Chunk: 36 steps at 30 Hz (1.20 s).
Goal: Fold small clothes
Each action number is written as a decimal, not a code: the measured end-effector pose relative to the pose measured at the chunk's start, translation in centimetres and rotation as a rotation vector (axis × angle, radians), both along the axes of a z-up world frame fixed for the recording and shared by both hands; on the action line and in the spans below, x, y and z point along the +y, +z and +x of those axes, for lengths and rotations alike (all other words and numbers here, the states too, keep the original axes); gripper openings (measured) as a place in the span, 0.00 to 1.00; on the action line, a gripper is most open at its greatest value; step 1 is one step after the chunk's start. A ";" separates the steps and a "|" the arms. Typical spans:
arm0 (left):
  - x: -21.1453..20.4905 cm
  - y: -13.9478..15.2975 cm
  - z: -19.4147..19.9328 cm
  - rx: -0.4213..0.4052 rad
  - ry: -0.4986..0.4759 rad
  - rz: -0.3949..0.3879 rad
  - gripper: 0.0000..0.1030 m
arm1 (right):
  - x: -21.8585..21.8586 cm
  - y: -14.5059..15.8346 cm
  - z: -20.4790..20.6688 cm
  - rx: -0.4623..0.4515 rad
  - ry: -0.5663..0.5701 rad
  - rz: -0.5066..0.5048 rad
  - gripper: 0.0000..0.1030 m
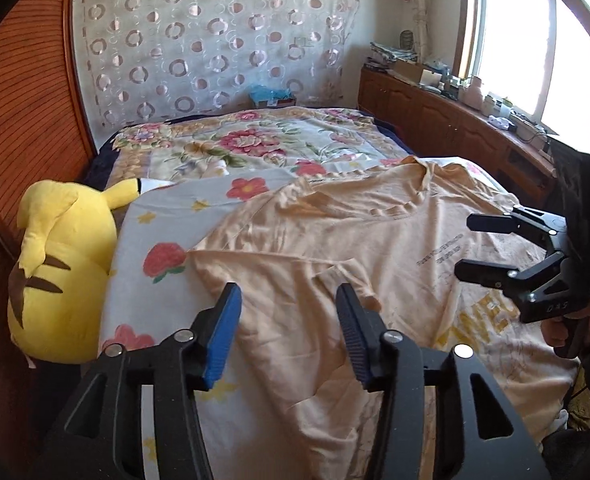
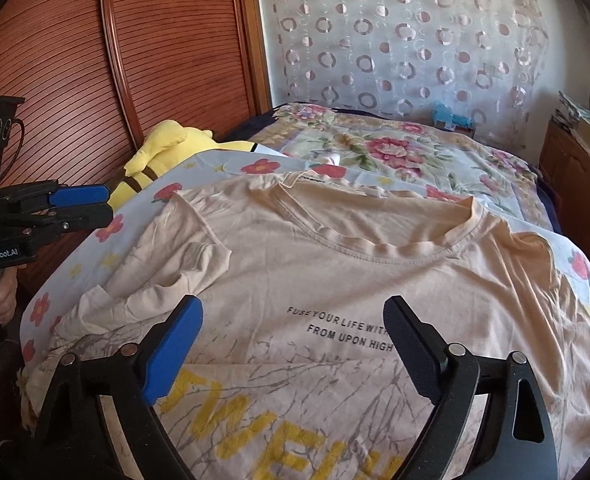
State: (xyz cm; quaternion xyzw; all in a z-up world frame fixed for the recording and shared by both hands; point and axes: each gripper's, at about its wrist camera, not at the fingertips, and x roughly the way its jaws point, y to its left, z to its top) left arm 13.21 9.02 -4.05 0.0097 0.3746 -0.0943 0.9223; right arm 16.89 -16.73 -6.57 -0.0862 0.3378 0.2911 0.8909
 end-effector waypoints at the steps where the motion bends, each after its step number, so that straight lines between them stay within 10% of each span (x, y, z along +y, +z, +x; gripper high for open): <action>1: 0.5 -0.6 -0.1 0.009 0.016 0.003 0.63 | -0.2 0.0 0.1 0.003 0.011 0.002 0.80; 10: 4.6 -5.6 0.2 0.120 0.135 0.035 0.67 | 5.7 -0.5 0.8 0.040 0.184 -0.022 0.44; 21: 5.3 -6.8 0.0 0.121 0.143 0.040 0.75 | 10.7 -2.8 5.7 0.093 0.248 -0.144 0.33; 27: 5.2 -6.8 0.2 0.126 0.131 0.040 0.81 | 10.4 -2.6 4.5 0.050 0.243 -0.189 0.07; 36: 5.0 -7.0 0.2 0.132 0.112 0.039 0.87 | 5.4 -1.4 2.5 0.009 0.115 -0.109 0.07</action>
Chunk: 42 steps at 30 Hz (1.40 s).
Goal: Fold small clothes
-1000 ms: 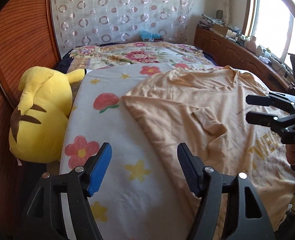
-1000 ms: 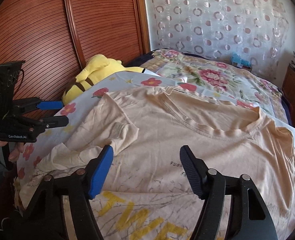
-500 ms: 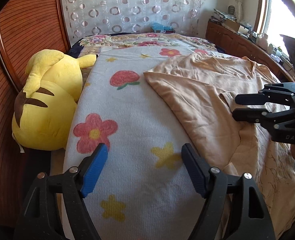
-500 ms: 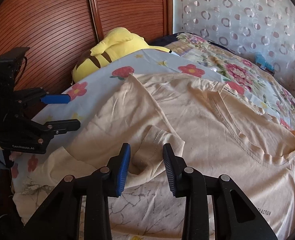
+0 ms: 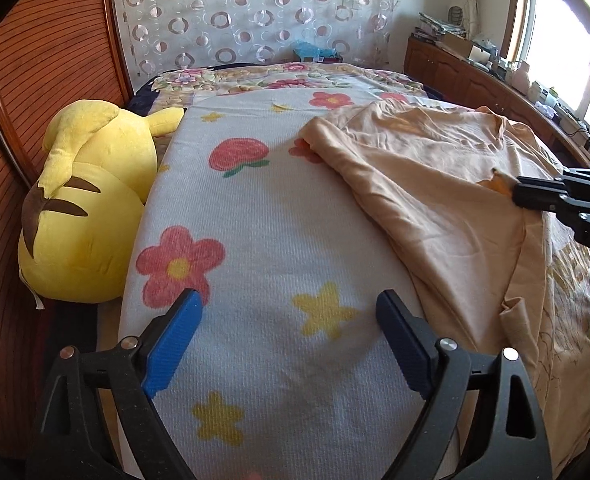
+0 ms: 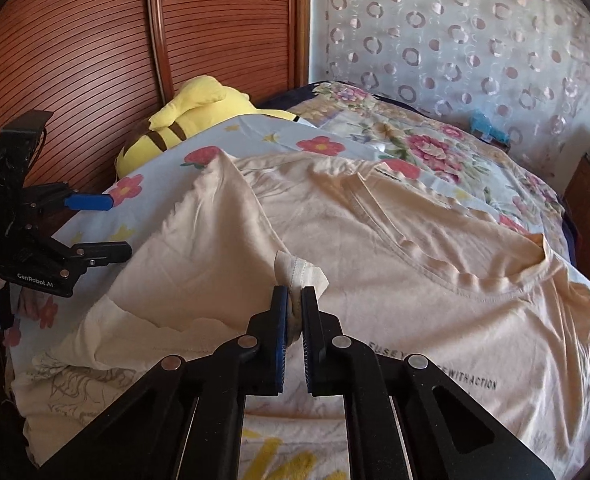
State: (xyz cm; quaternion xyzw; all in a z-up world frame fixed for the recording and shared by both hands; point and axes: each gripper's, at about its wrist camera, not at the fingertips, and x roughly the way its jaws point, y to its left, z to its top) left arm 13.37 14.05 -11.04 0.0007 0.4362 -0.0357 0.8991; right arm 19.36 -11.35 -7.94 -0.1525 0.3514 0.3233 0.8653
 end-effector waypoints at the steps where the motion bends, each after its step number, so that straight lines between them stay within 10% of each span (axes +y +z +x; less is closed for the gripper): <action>1: 0.0 0.0 0.0 0.001 -0.002 0.000 0.88 | -0.5 -0.1 -0.3 -0.001 -0.015 0.007 0.07; 9: -0.2 0.1 0.0 0.002 -0.025 0.007 0.88 | -3.1 -0.1 -2.5 -0.026 -0.107 0.004 0.32; 19: -3.6 3.3 -3.4 -0.117 -0.108 -0.109 0.65 | -11.2 -1.1 -8.0 -0.002 -0.253 -0.029 0.32; 36: -9.8 2.4 -5.4 -0.063 -0.270 -0.161 0.10 | -15.4 -0.2 -10.9 0.041 -0.294 0.006 0.35; 42: -11.7 3.5 -7.2 -0.068 -0.323 -0.157 0.10 | -15.5 -0.3 -8.7 0.055 -0.294 0.022 0.35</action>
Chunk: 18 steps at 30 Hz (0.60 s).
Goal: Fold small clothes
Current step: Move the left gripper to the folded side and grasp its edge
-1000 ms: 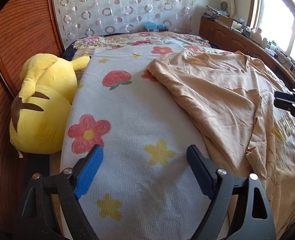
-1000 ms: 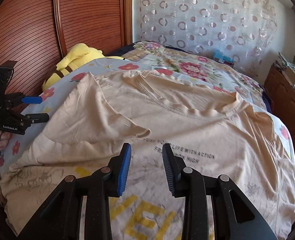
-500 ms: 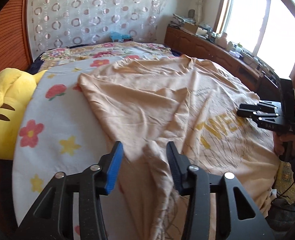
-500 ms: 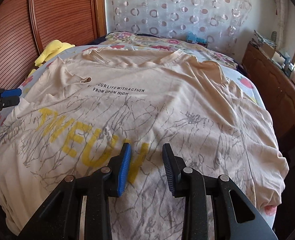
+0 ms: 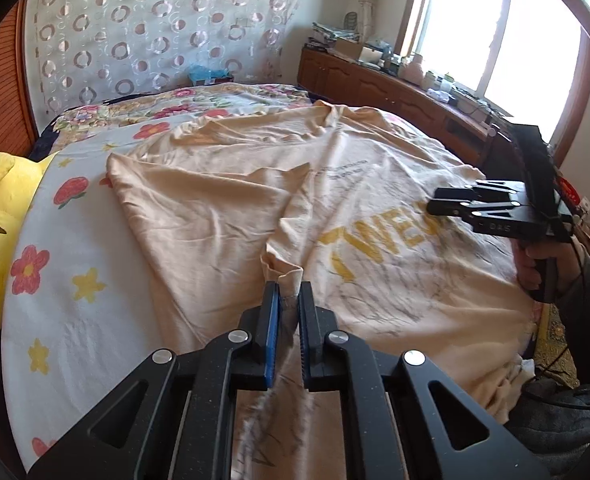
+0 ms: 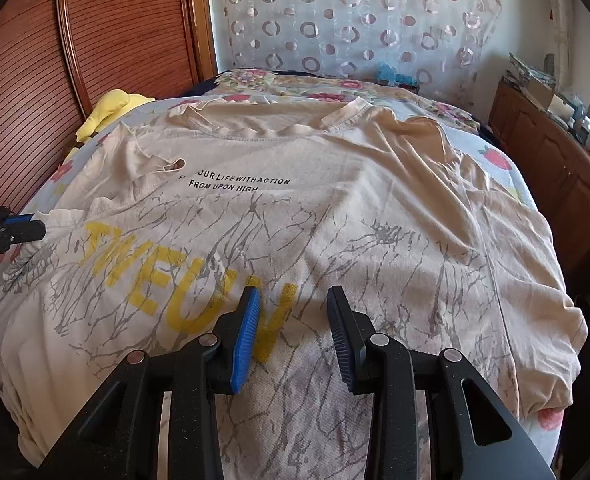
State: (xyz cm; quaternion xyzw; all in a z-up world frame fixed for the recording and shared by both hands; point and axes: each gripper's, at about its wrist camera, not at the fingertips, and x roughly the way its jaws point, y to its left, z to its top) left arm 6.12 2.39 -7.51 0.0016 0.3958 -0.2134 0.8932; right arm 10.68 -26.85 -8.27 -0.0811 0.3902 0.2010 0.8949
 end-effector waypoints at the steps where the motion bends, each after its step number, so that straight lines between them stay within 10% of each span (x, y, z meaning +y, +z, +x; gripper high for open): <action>1: -0.3 0.1 -0.4 0.002 -0.009 -0.001 0.10 | 0.0 0.0 0.0 -0.001 0.000 -0.002 0.35; 18: 1.9 1.8 1.6 -0.027 0.066 0.009 0.54 | 0.6 -0.1 0.1 -0.008 0.008 -0.029 0.39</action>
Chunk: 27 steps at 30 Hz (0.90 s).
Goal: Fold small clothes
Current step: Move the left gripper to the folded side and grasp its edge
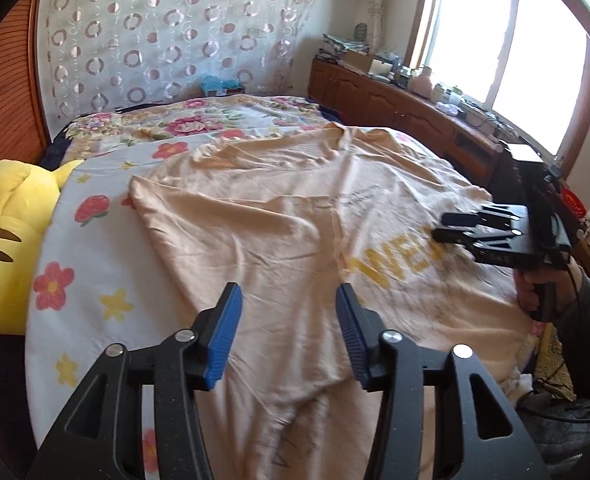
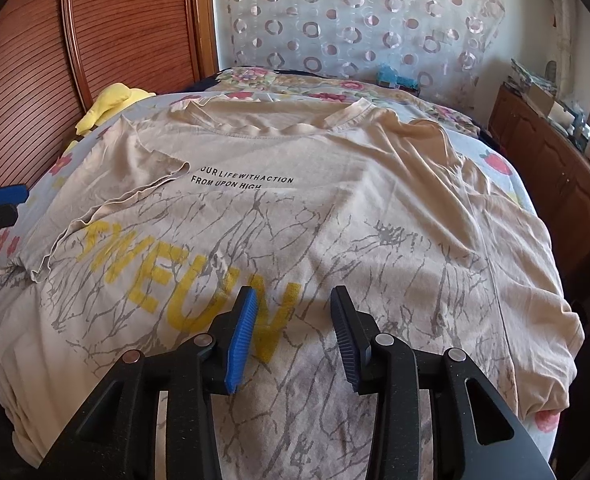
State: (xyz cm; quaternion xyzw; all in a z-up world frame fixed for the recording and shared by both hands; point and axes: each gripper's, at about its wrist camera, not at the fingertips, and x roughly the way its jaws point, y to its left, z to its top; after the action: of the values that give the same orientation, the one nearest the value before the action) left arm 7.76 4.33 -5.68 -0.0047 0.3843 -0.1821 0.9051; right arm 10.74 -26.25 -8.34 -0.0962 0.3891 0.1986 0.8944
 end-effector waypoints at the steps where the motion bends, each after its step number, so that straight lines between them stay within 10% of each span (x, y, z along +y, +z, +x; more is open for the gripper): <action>1: 0.5 -0.2 0.8 0.003 0.016 0.012 0.62 | 0.0 0.0 0.0 0.000 0.000 -0.001 0.39; 14: 6.8 -3.5 12.5 0.087 0.237 0.043 0.61 | 0.1 0.0 0.0 -0.002 0.002 -0.004 0.40; 20: 7.2 -4.4 14.5 0.119 0.217 -0.033 0.44 | 0.1 -0.1 0.0 -0.002 0.002 -0.003 0.40; 24: 6.8 -4.4 15.0 0.118 0.189 -0.022 0.05 | 0.1 -0.1 0.0 -0.002 0.002 -0.004 0.40; 27: 7.0 -3.6 15.2 0.076 0.201 0.027 0.04 | 0.0 -0.1 0.0 0.001 0.004 0.006 0.40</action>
State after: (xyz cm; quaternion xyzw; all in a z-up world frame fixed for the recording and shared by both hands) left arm 22.98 11.30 -9.25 -0.0380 0.4181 -0.0846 0.9036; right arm 10.77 -26.25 -8.43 -0.0941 0.3888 0.2014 0.8941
